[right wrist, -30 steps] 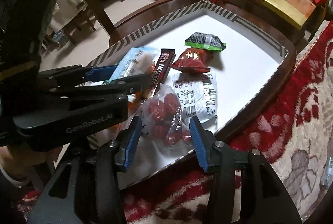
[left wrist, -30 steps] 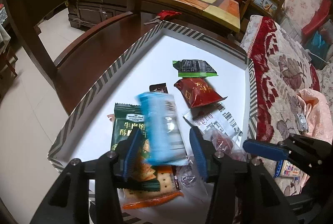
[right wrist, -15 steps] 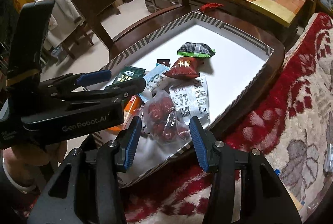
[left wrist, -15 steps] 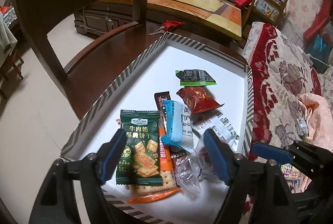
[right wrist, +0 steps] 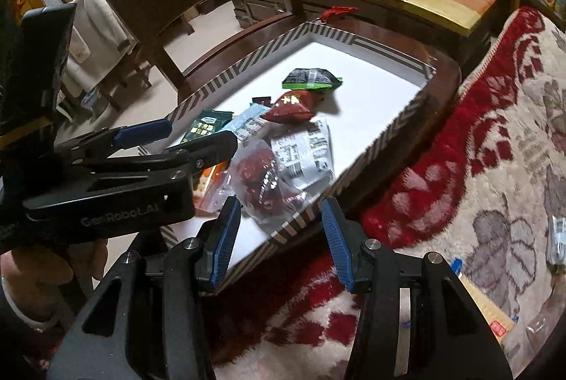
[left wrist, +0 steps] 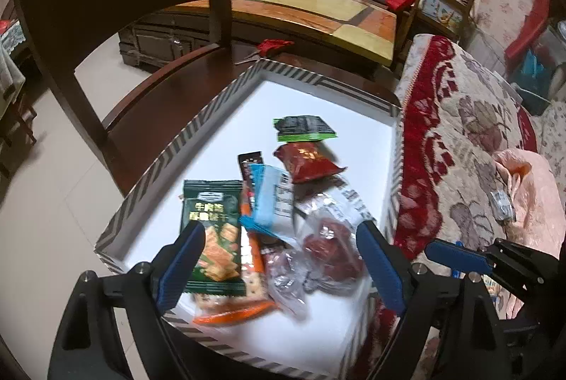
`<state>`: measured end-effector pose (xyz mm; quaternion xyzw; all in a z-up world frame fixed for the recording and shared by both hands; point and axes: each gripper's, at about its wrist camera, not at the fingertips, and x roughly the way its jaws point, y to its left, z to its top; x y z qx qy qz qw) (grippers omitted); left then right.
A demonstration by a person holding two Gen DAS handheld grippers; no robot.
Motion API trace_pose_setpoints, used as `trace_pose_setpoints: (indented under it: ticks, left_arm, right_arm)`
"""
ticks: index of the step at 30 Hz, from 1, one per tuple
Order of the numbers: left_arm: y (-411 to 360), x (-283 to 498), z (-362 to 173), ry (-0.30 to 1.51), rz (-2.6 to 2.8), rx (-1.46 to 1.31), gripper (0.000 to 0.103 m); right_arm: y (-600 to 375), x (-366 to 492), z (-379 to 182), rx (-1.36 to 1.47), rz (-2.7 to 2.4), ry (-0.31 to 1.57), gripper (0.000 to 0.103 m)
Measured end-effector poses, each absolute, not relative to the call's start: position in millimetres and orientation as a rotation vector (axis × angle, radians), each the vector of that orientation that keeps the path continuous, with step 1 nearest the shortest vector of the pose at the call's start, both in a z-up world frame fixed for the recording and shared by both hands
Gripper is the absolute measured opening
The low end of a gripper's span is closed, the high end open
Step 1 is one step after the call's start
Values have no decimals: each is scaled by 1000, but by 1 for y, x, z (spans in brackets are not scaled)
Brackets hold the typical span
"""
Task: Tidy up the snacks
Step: 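Move both grippers over the blanket toward the cracker pack and clear bag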
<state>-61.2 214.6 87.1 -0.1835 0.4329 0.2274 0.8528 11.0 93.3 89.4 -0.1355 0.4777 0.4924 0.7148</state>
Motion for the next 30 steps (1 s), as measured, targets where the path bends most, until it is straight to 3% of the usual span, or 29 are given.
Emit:
trace_pose_setpoints:
  ticks: [19, 30]
  left_arm:
    - [143, -46, 95, 942, 336, -293, 92]
    - [108, -37, 85, 997, 270, -249, 92]
  right_arm:
    - [-2, 40, 72, -235, 922, 1094, 48]
    - [-90, 109, 50, -10, 741, 1144, 48]
